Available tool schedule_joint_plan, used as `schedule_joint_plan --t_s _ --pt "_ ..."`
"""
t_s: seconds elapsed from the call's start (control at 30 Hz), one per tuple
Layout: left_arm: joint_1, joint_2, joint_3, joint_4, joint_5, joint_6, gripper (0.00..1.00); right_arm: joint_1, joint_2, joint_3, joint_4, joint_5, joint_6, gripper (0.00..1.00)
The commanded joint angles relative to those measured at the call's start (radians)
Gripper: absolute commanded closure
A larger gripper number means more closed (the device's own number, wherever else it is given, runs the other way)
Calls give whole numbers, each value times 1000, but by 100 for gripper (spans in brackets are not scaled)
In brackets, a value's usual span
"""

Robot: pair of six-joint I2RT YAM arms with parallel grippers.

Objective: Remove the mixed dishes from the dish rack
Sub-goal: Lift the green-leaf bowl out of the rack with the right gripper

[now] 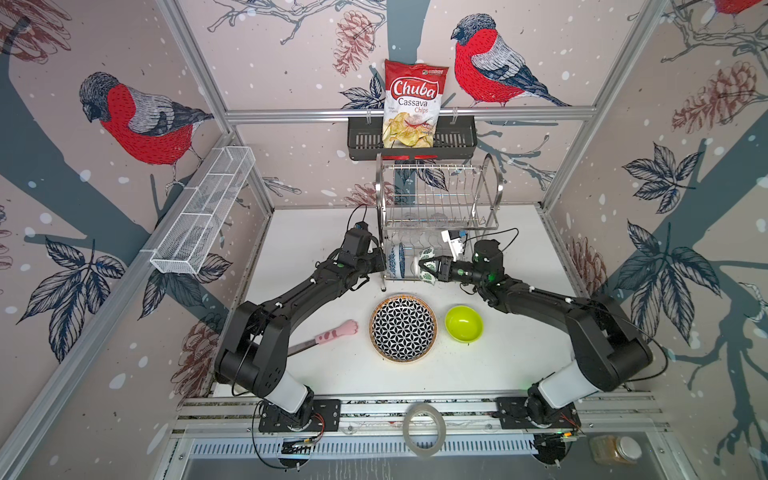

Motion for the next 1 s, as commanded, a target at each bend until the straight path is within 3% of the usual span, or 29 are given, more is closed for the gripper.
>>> schedule_joint_plan --t_s 0.0,0.13,0.37,0.53,0.63,0.83,0.97 --pt "2 -7 -4 27 1 -55 93 16 -51 -23 -12 13 -1 100" --pt "2 -24 -10 23 -2 -50 86 40 -155 -47 -156 68 -72 100" --pt "2 -54 -27 22 -12 -53 84 52 -345 -120 -320 164 -132 100" --pt "2 -91 -51 8 -21 -52 69 71 -451 -130 -483 255 -192 100" --pt "3 -128 -60 -4 -38 -47 66 92 -507 -126 -575 318 -228 100" --pt "2 -196 -78 -43 -49 -46 53 141 -574 -127 -676 422 -262 100" --pt "2 -258 -105 -99 -62 -49 52 225 -583 -116 -738 538 -286 100"
